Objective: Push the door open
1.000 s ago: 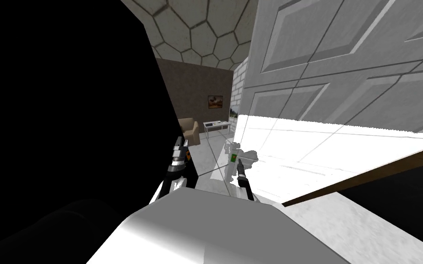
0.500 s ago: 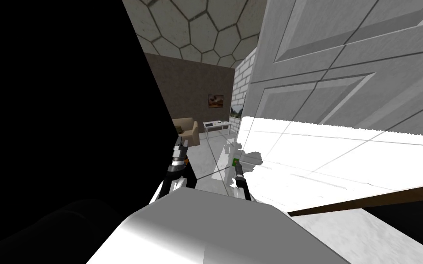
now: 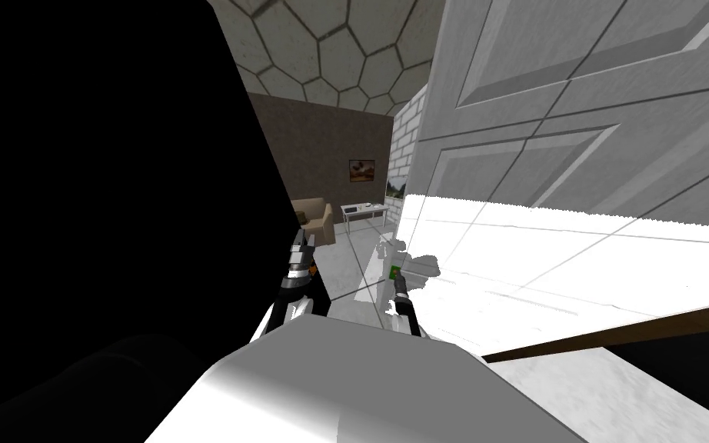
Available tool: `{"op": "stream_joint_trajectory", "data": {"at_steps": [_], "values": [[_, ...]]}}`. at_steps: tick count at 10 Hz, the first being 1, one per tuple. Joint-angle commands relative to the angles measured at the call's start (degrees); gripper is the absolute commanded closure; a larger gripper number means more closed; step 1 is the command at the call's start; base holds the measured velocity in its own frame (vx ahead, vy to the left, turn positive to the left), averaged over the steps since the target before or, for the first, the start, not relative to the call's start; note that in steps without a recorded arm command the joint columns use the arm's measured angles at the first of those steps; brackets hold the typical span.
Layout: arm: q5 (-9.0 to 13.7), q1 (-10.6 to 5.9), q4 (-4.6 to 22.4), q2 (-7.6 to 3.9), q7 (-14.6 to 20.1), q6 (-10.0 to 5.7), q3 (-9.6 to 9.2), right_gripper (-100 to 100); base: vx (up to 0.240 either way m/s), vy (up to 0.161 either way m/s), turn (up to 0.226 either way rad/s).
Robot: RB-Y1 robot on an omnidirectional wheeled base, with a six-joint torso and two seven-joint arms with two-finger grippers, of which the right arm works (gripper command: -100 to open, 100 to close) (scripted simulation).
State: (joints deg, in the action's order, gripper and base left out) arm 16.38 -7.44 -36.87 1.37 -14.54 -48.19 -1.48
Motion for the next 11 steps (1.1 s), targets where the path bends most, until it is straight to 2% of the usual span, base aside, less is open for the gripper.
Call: {"op": "stream_joint_trajectory", "data": {"at_steps": [1,2,4,5,8,10,11], "values": [[1.29,-0.21,0.08,-1.45,-0.82,-0.17,0.41,100,0.105,0.013,-0.039],[1.88,-0.31,0.12,-1.91,-1.2,-0.25,0.59,100,0.164,-0.01,-0.093],[2.21,-0.36,0.14,-2.11,-1.41,-0.29,0.7,100,0.132,-0.014,-0.048],[3.85,-0.65,0.42,-3.2,-2.18,0.11,-0.8,-100,-0.071,-0.028,-0.092],[6.14,-2.27,2.36,-3.39,-2.9,-0.73,-2.33,-100,-0.192,-0.028,-0.077],[8.07,-3.64,4.0,-2.43,-3.52,-1.44,-3.62,-100,-0.172,-0.007,-0.075],[9.35,-4.55,5.09,-1.14,-3.92,-1.9,-4.48,-100,-0.183,0.022,-0.074]]}}
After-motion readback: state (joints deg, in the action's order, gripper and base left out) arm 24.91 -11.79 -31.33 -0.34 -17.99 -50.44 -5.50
